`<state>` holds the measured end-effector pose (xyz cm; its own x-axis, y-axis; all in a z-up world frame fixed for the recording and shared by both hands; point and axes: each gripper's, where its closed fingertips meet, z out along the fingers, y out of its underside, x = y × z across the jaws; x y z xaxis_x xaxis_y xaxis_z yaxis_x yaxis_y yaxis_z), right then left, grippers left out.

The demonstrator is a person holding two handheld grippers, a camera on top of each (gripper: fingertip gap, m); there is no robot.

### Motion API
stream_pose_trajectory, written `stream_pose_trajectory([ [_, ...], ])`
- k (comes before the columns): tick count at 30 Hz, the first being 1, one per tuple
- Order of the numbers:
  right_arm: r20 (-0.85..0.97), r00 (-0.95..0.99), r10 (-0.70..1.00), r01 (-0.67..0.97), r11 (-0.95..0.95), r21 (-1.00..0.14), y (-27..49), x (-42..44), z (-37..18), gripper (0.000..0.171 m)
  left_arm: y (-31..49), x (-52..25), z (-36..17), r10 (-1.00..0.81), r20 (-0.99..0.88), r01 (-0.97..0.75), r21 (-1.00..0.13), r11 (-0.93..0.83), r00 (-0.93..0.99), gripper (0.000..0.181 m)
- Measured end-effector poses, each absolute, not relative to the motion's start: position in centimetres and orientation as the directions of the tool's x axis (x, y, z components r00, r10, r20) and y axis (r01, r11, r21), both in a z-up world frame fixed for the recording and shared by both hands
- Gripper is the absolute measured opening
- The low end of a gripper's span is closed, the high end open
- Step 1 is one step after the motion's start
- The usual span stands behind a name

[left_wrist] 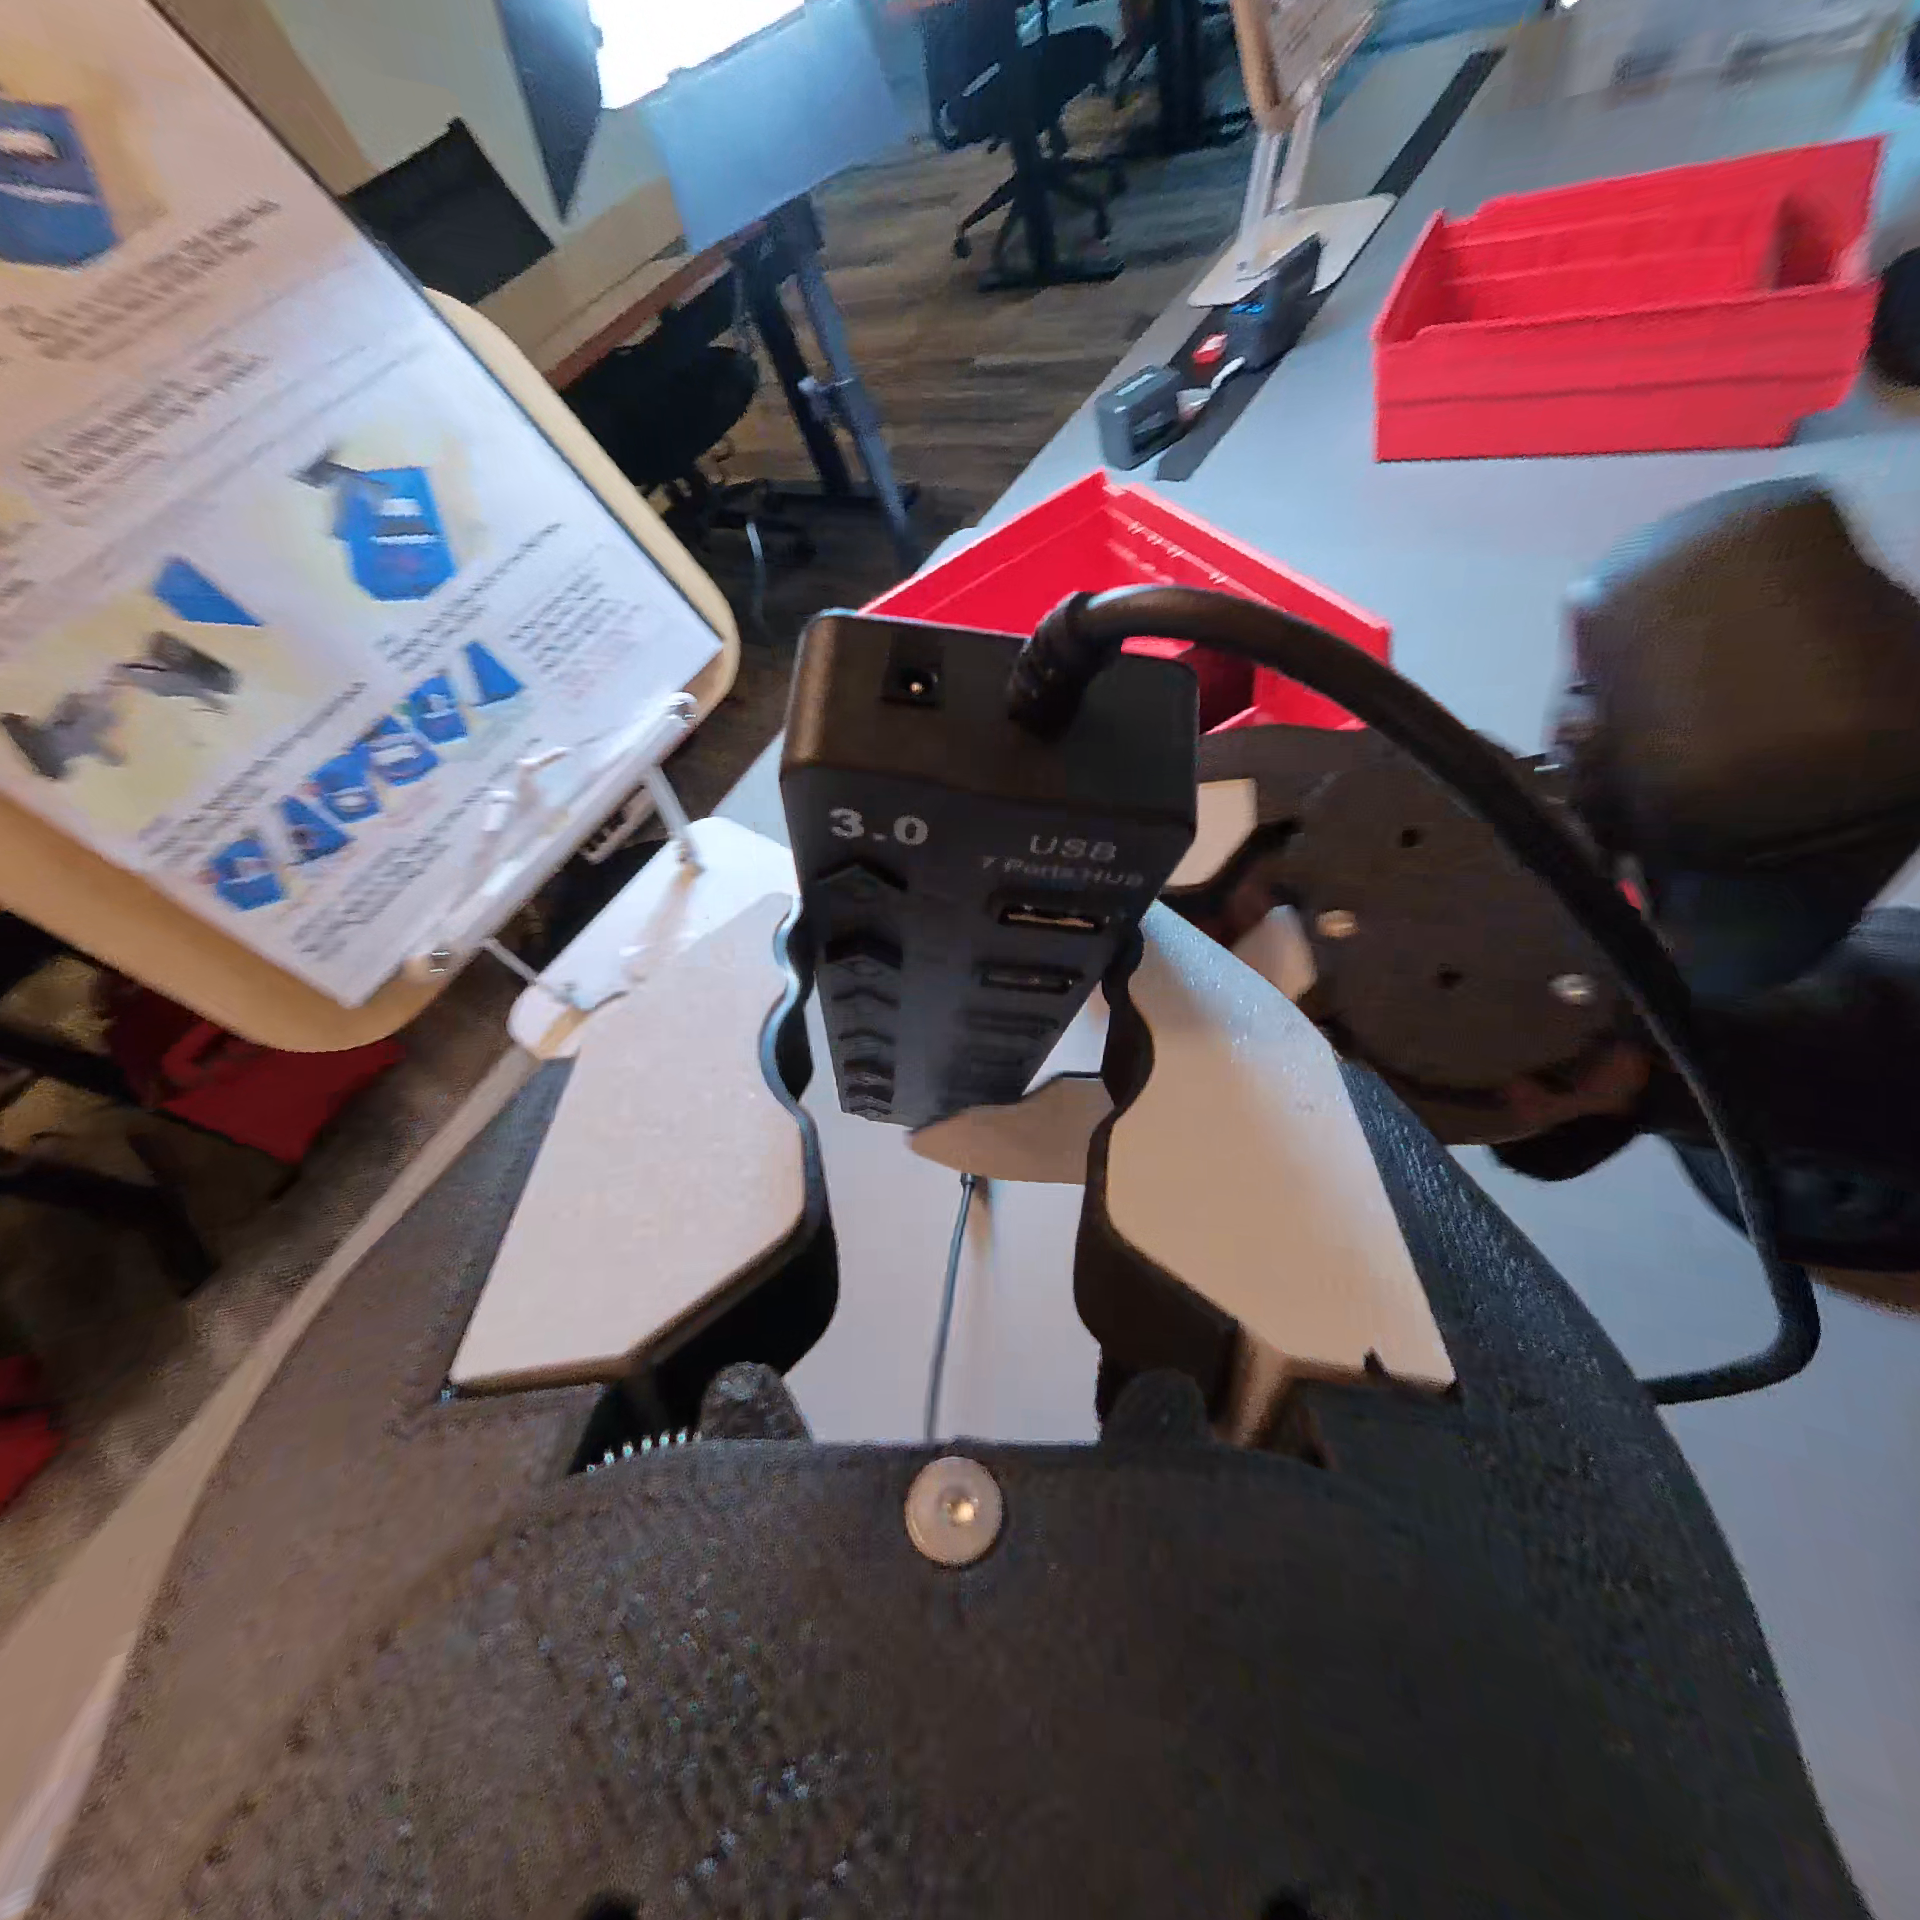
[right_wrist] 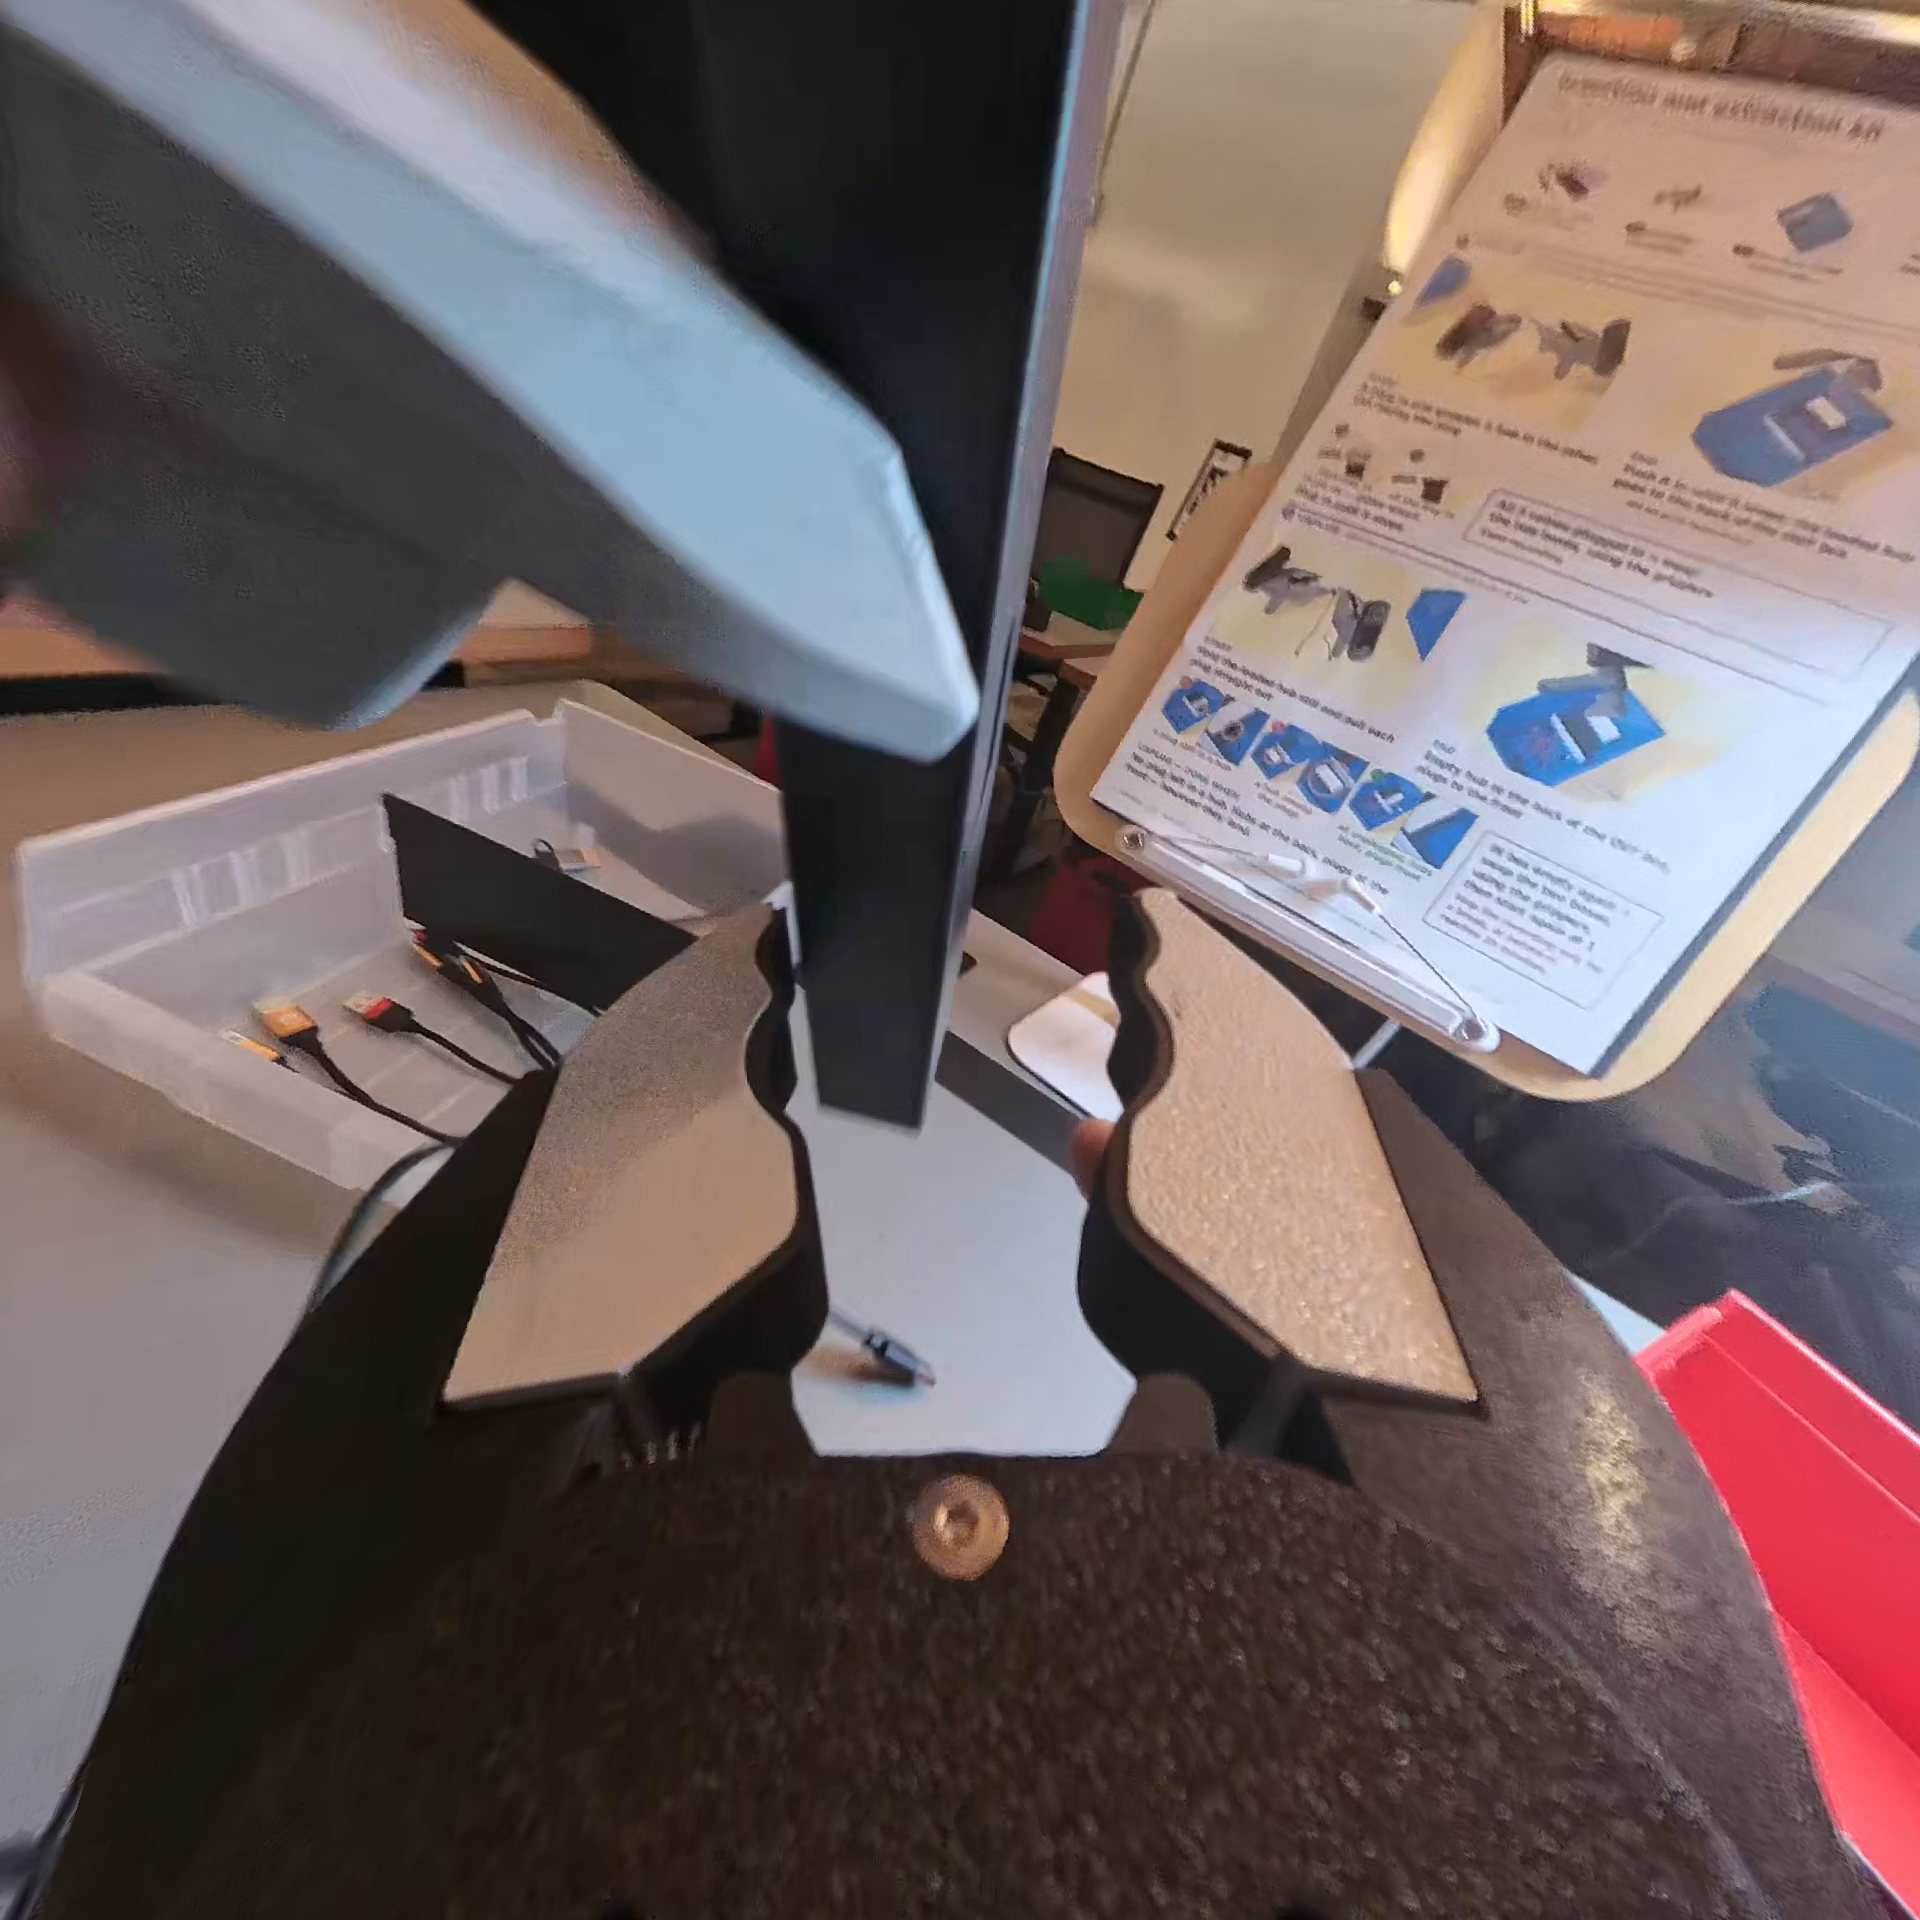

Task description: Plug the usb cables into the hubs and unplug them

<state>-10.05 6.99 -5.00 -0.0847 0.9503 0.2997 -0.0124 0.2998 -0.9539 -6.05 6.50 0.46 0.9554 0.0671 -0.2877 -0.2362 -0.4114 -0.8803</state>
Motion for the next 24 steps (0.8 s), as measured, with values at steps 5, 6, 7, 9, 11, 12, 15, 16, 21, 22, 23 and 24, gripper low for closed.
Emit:
stream_pose_trajectory([
  [5, 0.397, -0.177, 0.9, 0.057, 0.412, -0.909, 7.7, -10.2, -8.2, 0.04, 6.8, -6.5, -2.5, 0.075, -0.203, -0.159, -0.909, -0.385, 0.976, 0.054],
  [6, 0.358, -0.251, 0.899, 0.085, 0.389, -0.917, 7.4, -10.0, -8.9, 0.036, 6.6, -6.6, -2.9, 0.062, -0.192, -0.156, -0.916, -0.371, 0.979, 0.054],
  [7, 0.295, -0.337, 0.894, 0.112, 0.349, -0.93, 6.9, -9.6, -9.4, 0.033, 6.4, -6.6, -3.2, 0.048, -0.182, -0.155, -0.924, -0.35, 0.982, 0.052],
  [9, 0.104, -0.532, 0.84, 0.183, 0.233, -0.955, 5.3, -8.3, -9.9, 0.026, 5.7, -6.5, -3.3, 0.002, -0.167, -0.159, -0.943, -0.291, 0.986, 0.051],
  [11, -0.129, -0.713, 0.689, 0.269, 0.1, -0.958, 3.5, -6.0, -9.5, 0.025, 5.0, -5.9, -3.6, -0.078, -0.107, -0.124, -0.959, -0.253, 0.991, 0.058],
  [12, -0.211, -0.765, 0.609, 0.302, 0.05, -0.952, 2.9, -4.9, -9.1, 0.026, 4.7, -5.5, -3.8, -0.124, -0.051, -0.079, -0.968, -0.238, 0.991, 0.061],
  [15, -0.386, -0.854, 0.349, 0.411, -0.004, -0.912, 1.1, -1.7, -8.8, 0.026, 4.5, -4.0, -4.1, -0.276, 0.116, 0.064, -0.98, -0.191, 0.954, 0.062],
  [16, -0.425, -0.861, 0.28, 0.441, -0.007, -0.898, 0.5, -1.0, -8.9, 0.025, 4.6, -3.6, -4.4, -0.316, 0.161, 0.101, -0.975, -0.196, 0.935, 0.061],
  [21, -0.517, -0.828, 0.217, 0.523, -0.034, -0.852, -0.4, -1.3, -10.2, 0.027, 4.6, -2.3, -5.9, -0.427, 0.292, 0.189, -0.945, -0.267, 0.856, 0.028],
  [22, -0.519, -0.817, 0.252, 0.521, -0.068, -0.851, 0.2, -2.1, -10.1, 0.027, 4.6, -3.0, -5.8, -0.41, 0.293, 0.201, -0.946, -0.252, 0.864, 0.027],
  [23, -0.518, -0.807, 0.284, 0.511, -0.106, -0.853, 0.9, -2.9, -9.9, 0.028, 4.4, -3.6, -5.5, -0.408, 0.305, 0.226, -0.946, -0.231, 0.861, 0.025],
  [24, -0.504, -0.796, 0.334, 0.485, -0.143, -0.862, 1.9, -3.8, -9.6, 0.031, 4.3, -4.3, -5.4, -0.389, 0.324, 0.254, -0.942, -0.22, 0.863, 0.025],
])
